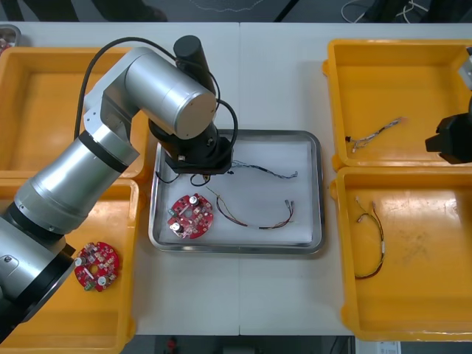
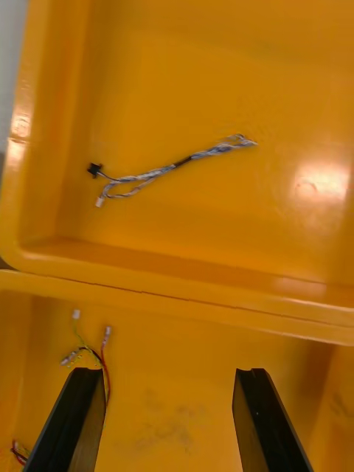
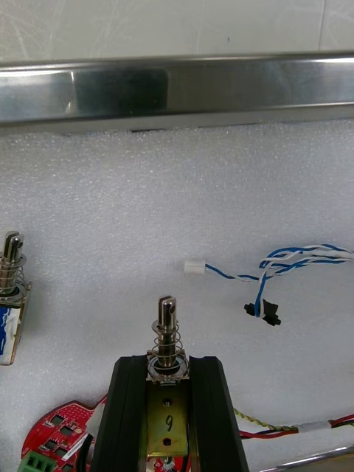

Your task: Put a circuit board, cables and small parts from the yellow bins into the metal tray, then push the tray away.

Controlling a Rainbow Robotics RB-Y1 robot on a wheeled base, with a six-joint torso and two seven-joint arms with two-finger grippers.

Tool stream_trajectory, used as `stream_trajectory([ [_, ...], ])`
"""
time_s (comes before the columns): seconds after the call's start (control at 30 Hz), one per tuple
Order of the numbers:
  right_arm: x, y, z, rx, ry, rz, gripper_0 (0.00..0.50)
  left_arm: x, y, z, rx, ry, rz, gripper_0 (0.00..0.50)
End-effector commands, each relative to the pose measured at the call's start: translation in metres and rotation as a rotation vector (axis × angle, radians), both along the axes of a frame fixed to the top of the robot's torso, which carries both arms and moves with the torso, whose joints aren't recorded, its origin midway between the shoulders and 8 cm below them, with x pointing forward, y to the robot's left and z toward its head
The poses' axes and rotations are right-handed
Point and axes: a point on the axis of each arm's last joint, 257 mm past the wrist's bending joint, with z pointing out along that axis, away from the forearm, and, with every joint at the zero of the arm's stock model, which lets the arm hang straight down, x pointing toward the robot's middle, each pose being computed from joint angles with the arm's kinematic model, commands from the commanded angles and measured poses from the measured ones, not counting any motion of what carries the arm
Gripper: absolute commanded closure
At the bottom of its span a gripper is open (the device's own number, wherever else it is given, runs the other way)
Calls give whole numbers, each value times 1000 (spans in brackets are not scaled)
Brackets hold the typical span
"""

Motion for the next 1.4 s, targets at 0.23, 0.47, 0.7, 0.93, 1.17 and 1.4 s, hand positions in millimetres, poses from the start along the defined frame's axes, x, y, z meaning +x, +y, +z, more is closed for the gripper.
stream_trajectory([
  [0.23,-28,-56,-13,4,26,-169,0,16,-13,16,10,-60,-16,497],
  [0.47,-40,-58,-37,41,92,-190,0,19,-12,17,5,-64,0,0],
  [0.7,-41,-58,-38,56,96,-202,0,17,-14,37,-44,-67,13,0],
  [0.93,-42,-57,-41,60,103,-207,0,4,-3,70,-62,-57,28,0],
  [1.17,-45,-59,-45,65,114,-220,0,-3,23,108,-85,-71,68,0],
  [1.4,-45,-51,-43,63,109,-195,0,4,41,145,-138,-172,88,0],
])
